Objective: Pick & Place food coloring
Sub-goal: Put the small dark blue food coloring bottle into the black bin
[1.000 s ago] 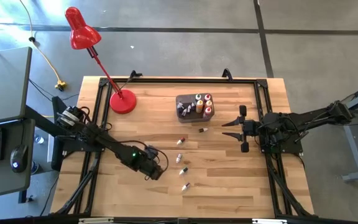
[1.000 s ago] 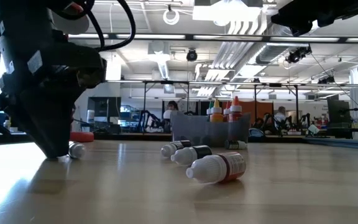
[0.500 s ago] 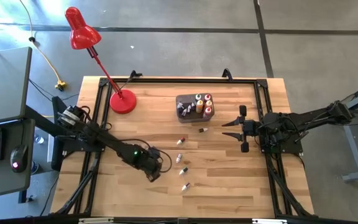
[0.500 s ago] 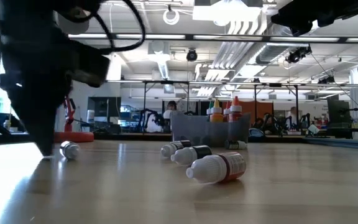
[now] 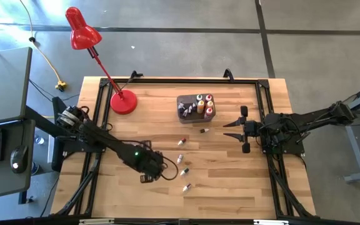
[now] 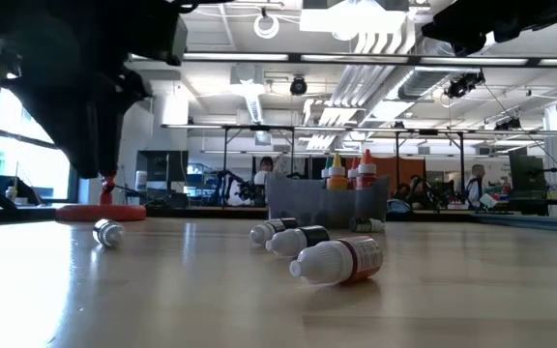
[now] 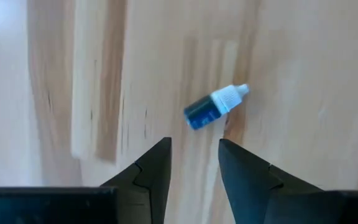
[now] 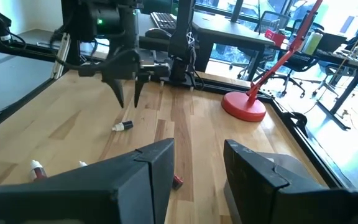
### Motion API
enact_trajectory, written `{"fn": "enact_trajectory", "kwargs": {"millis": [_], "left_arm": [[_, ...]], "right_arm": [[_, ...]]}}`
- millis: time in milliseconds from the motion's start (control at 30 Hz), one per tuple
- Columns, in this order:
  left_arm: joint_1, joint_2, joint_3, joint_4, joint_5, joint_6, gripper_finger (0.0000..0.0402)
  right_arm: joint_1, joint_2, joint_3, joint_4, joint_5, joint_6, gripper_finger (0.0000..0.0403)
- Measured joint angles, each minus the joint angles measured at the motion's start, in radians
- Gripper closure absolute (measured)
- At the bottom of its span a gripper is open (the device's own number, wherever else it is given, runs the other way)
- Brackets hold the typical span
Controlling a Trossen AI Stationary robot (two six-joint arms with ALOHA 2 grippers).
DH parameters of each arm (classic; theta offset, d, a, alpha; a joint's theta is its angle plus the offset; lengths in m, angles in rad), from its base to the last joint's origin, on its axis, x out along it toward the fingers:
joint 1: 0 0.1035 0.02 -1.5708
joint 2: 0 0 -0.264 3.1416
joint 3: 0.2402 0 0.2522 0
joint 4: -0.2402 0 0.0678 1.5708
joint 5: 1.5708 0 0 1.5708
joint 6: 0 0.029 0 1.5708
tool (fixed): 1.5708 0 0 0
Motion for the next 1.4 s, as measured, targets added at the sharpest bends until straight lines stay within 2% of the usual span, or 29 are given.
{"fn": "enact_trajectory", "kwargs": {"millis": [167, 400, 967, 1400], "left_arm": [[0.001, 0.029, 0.000, 0.029, 0.004, 0.230, 0.0273], [0.001, 0.076, 0.000, 0.086, 0.015, 0.332, 0.0273], [0.001, 0.147, 0.001, 0.150, 0.005, 0.393, 0.0273], [0.000, 0.187, 0.003, 0.166, 0.030, 0.377, 0.0273]], "right_arm": [[0.000, 0.000, 0.000, -0.001, 0.000, 0.000, 0.0269], [0.000, 0.000, 0.000, -0.001, 0.000, 0.000, 0.0269], [0.000, 0.000, 0.001, 0.000, 0.000, 0.000, 0.0269], [0.000, 0.000, 0.001, -0.002, 0.000, 0.000, 0.0269]]}}
